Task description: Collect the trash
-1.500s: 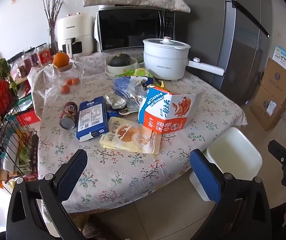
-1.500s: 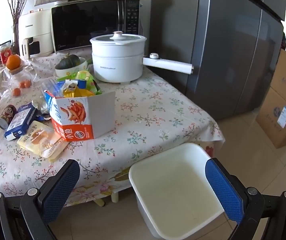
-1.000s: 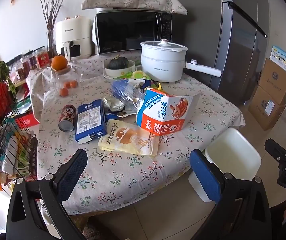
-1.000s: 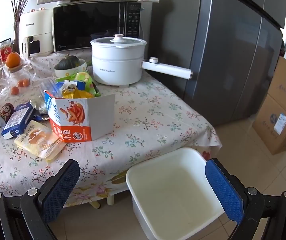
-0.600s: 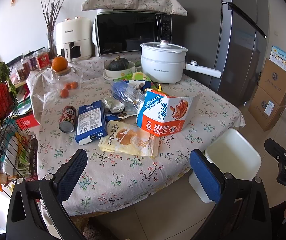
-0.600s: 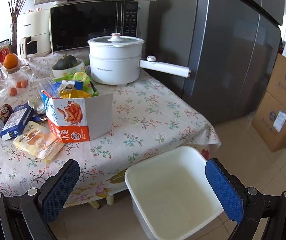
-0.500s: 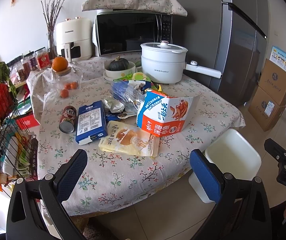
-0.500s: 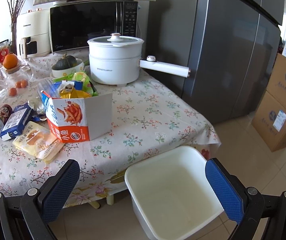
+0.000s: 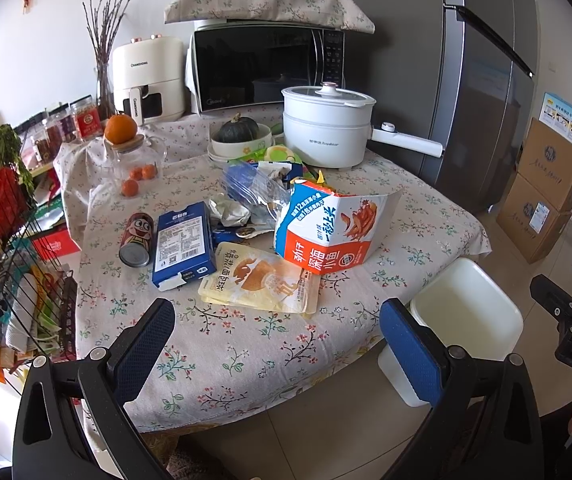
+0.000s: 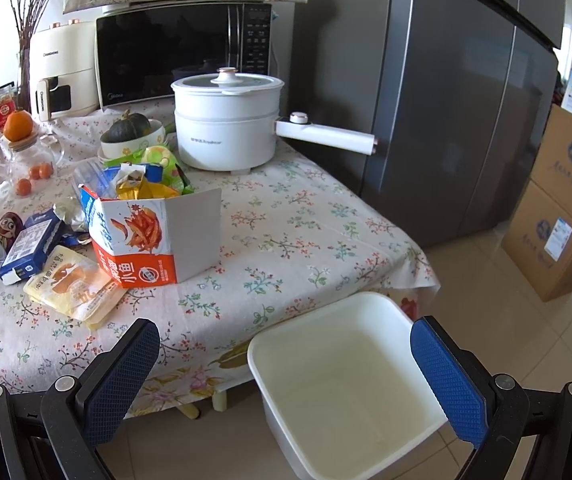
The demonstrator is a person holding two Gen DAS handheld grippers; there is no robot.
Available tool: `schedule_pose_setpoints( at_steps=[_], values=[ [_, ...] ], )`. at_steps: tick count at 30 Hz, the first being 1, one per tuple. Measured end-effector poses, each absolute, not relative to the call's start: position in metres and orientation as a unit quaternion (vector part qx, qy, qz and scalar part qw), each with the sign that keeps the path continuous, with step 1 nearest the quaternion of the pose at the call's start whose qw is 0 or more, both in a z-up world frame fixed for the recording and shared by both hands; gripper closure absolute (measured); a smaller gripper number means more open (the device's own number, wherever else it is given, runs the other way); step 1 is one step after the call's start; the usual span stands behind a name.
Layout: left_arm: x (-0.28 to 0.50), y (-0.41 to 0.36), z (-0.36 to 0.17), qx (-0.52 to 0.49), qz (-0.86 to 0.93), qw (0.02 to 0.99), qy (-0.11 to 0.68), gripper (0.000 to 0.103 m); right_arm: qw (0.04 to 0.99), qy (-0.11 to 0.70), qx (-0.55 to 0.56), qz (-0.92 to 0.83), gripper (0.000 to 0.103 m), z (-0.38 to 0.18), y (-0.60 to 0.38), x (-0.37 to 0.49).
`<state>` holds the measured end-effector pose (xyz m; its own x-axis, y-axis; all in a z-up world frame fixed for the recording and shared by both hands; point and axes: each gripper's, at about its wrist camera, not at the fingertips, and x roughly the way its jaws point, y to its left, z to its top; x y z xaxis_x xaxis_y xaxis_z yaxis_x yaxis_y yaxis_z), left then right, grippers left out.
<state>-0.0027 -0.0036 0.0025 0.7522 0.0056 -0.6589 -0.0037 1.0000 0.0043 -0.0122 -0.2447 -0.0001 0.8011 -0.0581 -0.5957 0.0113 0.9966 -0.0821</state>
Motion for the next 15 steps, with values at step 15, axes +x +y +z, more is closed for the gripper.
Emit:
schedule_pose_setpoints(
  at_steps=[15],
  values=[
    [-0.0034, -0.0035, 0.0021, 0.002, 0.002, 0.936, 0.351, 0.0, 0.947, 0.317, -0.036, -0.02, 0.0, -0.0018, -0.2476, -0.0119]
  ],
)
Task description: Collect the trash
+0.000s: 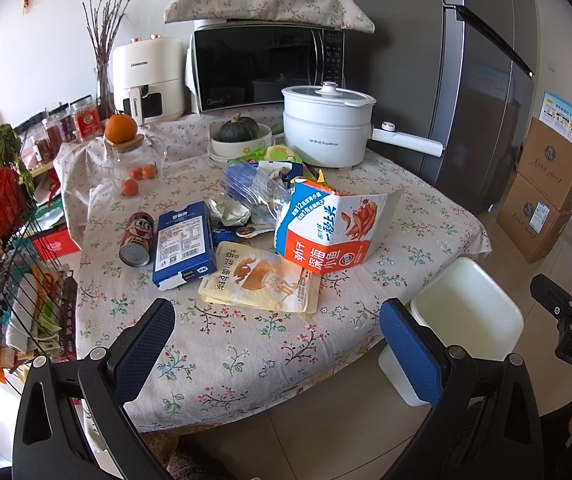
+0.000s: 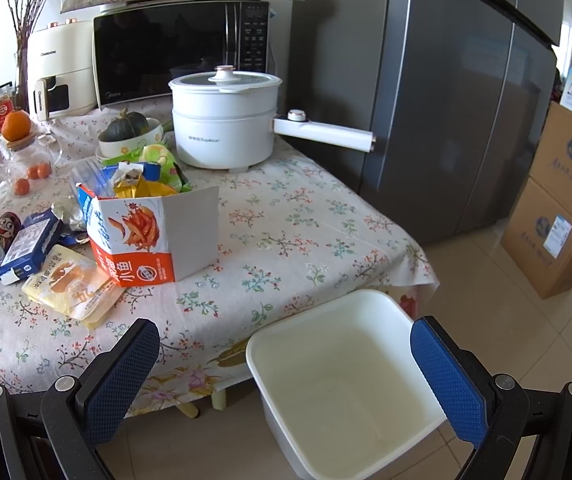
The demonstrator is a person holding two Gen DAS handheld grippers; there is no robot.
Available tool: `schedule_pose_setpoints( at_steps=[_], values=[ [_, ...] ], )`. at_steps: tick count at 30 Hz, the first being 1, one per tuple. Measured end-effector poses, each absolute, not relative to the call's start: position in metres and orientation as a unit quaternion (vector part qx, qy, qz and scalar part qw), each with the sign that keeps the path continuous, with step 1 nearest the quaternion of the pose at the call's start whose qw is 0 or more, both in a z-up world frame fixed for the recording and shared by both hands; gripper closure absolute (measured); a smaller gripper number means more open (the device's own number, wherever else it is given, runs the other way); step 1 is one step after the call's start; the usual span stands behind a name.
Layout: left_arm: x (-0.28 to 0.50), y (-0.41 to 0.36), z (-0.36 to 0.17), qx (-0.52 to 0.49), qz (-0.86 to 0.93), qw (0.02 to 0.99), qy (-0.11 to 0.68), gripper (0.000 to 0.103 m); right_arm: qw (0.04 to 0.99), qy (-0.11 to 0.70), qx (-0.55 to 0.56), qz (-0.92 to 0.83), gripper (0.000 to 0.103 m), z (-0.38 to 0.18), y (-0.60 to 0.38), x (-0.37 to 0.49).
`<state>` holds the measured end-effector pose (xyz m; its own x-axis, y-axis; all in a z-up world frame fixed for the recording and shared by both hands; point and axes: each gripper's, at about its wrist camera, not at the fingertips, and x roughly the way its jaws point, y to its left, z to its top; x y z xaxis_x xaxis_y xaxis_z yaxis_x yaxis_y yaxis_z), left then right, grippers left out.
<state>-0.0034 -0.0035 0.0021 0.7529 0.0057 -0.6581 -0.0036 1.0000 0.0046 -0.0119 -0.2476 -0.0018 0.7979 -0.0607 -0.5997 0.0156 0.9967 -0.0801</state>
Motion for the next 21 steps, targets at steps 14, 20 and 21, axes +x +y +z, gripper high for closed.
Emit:
schedule_pose_setpoints(
  at_steps=[14, 20, 21],
  values=[
    [-0.0036, -0.0011, 0.0048, 0.0, 0.002, 0.936, 0.353, 0.0, 0.946, 0.322, -0.035, -0.022, 0.0, -0.0038, -0.2488, -0.0121],
    [-0.0037, -0.0005, 0.005, 0.0, 0.002, 0.935, 0.353, 0.0, 0.946, 0.321, -0.037, -0.023, 0.0, -0.0025, -0.2475, -0.0121],
    [-0.0036, -0.0003, 0.0046, 0.0, 0.002, 0.935, 0.354, 0.0, 0.946, 0.321, -0.036, -0.023, 0.0, -0.0023, -0.2478, -0.0121]
  ],
)
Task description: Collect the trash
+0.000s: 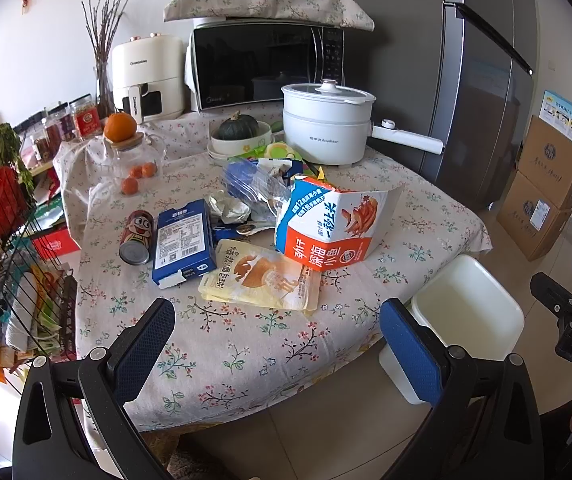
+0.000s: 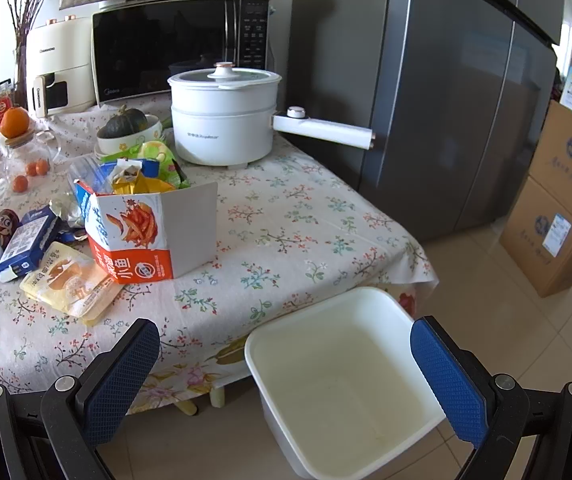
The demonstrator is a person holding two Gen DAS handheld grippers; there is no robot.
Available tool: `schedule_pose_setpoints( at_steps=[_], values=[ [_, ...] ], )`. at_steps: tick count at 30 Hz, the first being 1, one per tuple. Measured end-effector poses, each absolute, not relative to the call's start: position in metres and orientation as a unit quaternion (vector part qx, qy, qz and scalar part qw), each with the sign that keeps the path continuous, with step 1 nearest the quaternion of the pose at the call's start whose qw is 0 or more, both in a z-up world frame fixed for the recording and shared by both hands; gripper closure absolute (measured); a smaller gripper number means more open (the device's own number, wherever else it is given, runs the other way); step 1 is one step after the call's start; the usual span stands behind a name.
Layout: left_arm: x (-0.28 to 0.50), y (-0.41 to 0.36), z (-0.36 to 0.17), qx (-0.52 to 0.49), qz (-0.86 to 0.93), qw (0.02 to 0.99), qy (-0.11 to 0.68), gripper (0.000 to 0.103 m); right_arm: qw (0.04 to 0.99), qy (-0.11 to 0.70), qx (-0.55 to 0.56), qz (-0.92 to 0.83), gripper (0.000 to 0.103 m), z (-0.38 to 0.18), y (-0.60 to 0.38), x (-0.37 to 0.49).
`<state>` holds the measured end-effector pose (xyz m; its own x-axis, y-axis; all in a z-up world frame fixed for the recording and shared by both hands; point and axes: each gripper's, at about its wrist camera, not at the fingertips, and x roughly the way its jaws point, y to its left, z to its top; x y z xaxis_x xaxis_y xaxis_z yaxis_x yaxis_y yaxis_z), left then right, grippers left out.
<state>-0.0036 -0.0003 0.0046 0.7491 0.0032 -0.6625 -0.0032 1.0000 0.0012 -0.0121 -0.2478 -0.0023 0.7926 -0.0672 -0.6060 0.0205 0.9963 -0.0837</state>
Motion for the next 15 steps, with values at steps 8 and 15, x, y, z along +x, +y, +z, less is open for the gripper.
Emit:
schedule_pose_setpoints(
  at_steps=[8, 15],
  values=[
    [-0.0027, 0.001, 0.0019, -0.001, -0.001, 0.934, 0.356, 0.0, 0.946, 0.321, -0.036, -0.025, 0.0, -0.0022, -0.2491, -0.0122],
    [0.0041, 0.0061, -0.0026, -0.011, -0.015, 0.93, 0.368, 0.0, 0.943, 0.33, -0.036, -0.02, 0.0, -0.0025, -0.2478, -0.0089]
  ],
)
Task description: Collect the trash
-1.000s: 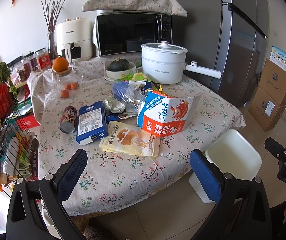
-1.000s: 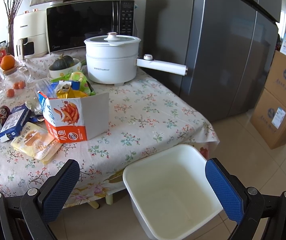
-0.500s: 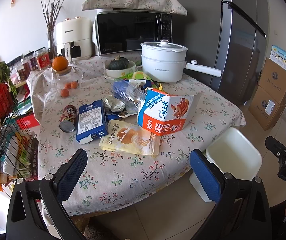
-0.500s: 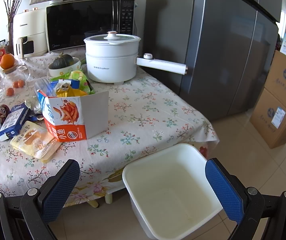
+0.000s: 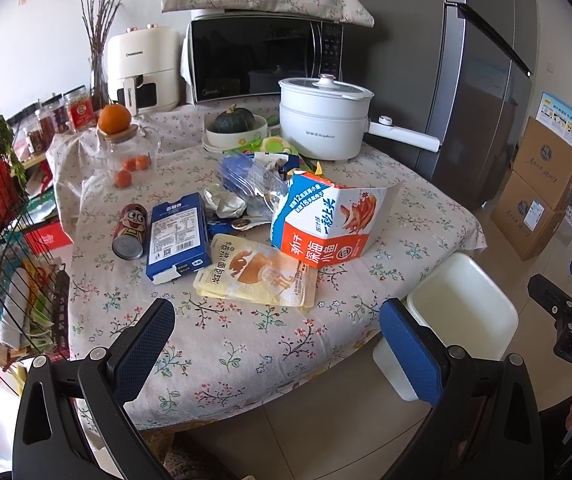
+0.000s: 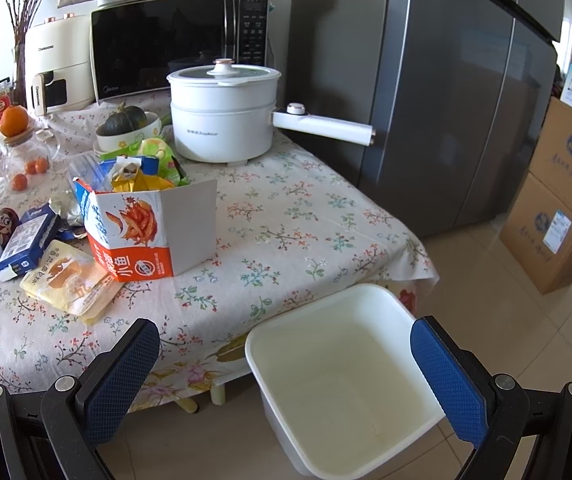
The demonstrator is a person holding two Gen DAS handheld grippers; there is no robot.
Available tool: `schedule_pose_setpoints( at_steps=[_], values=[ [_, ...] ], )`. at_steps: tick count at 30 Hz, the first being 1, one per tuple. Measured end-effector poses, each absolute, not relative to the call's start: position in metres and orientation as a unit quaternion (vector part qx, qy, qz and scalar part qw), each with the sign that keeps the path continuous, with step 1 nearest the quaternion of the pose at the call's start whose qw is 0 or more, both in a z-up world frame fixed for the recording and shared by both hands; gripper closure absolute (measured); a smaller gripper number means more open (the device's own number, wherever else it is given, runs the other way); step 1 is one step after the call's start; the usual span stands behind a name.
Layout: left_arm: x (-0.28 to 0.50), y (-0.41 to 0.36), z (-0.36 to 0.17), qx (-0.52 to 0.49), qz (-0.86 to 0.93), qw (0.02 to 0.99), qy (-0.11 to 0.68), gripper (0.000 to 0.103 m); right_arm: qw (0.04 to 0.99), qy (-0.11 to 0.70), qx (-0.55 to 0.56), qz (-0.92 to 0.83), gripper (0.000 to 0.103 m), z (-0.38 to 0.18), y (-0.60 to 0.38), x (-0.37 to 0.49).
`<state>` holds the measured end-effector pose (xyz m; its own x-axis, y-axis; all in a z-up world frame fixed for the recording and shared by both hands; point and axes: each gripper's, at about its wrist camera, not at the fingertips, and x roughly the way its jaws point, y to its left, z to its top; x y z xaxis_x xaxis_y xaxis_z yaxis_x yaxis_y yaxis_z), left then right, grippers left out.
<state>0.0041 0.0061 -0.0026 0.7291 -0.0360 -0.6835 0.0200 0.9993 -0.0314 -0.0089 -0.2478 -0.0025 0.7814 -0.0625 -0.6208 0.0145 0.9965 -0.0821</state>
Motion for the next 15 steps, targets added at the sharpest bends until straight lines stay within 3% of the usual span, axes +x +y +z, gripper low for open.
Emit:
schedule_pose_setpoints(
  at_steps=[7, 15],
  values=[
    [0.03, 0.036, 0.008, -0.045, -0.039, 0.921, 0.384, 0.0, 0.936, 0.342, -0.078, 0.002, 0.0, 0.013, -0.234, 0.014],
    [0.091, 0.087, -0.006, -0.07, -0.022, 0.885, 0.459, 0.0, 0.914, 0.392, -0.092, 0.053, 0.0, 0.016, -0.212, 0.069]
  ],
)
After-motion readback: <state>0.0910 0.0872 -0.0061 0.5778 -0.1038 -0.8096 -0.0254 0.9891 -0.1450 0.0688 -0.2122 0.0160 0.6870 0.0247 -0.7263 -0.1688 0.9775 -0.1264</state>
